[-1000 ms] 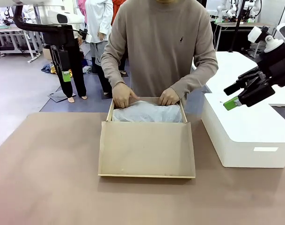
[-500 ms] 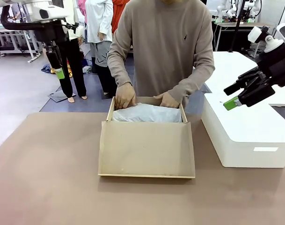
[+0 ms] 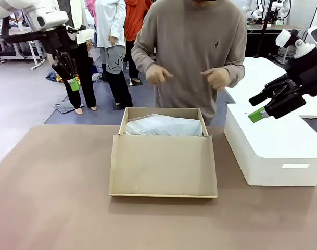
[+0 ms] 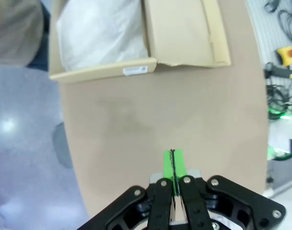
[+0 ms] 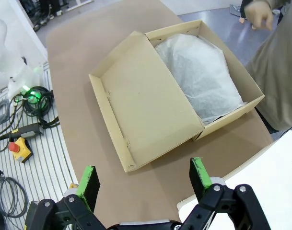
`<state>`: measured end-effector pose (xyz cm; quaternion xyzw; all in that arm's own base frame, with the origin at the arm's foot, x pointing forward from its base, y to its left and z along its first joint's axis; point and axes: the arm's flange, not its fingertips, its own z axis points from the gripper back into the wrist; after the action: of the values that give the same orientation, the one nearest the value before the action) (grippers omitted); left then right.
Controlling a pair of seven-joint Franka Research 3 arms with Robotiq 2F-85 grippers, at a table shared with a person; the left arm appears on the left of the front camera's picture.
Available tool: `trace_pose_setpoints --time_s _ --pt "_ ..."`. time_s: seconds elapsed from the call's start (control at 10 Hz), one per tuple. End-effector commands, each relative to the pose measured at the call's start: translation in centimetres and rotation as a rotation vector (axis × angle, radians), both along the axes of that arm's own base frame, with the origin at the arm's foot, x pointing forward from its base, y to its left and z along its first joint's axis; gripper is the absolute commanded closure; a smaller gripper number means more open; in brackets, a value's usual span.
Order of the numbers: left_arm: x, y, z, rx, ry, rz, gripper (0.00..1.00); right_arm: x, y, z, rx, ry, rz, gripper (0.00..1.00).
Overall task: Pack the shoes into the box.
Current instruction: Close the Shoes Box.
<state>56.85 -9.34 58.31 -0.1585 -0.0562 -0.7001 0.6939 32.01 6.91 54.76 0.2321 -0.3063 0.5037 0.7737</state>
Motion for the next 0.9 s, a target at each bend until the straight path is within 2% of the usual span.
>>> trace_pose_setpoints --time_s 0.0,0.1,0.2,0.6,0.7,0.8 --pt "0.2 0.6 -1.1 -0.018 0.029 0.022 1.0 0.3 0.0 0.0 0.033 -0.016 0.024 0.0" --pt "0.3 0.7 -1.1 0.076 0.035 0.122 1.0 0.3 0.0 0.0 0.033 -0.016 0.024 0.0" --pt "0.3 0.0 -0.7 -0.007 0.014 0.0 1.0 0.3 0.0 0.0 0.033 -0.016 0.024 0.0" --pt "0.3 0.0 -0.7 -0.007 0.014 0.0 1.0 0.3 0.0 0.0 0.033 -0.016 0.024 0.0" --pt "0.5 -0.3 -1.0 0.011 0.019 0.017 1.0 0.3 0.0 0.0 0.033 -0.016 0.024 0.0" --pt "1.3 -0.1 -2.2 -0.039 0.038 0.045 1.0 0.3 0.0 0.0 0.033 -0.016 0.024 0.0"
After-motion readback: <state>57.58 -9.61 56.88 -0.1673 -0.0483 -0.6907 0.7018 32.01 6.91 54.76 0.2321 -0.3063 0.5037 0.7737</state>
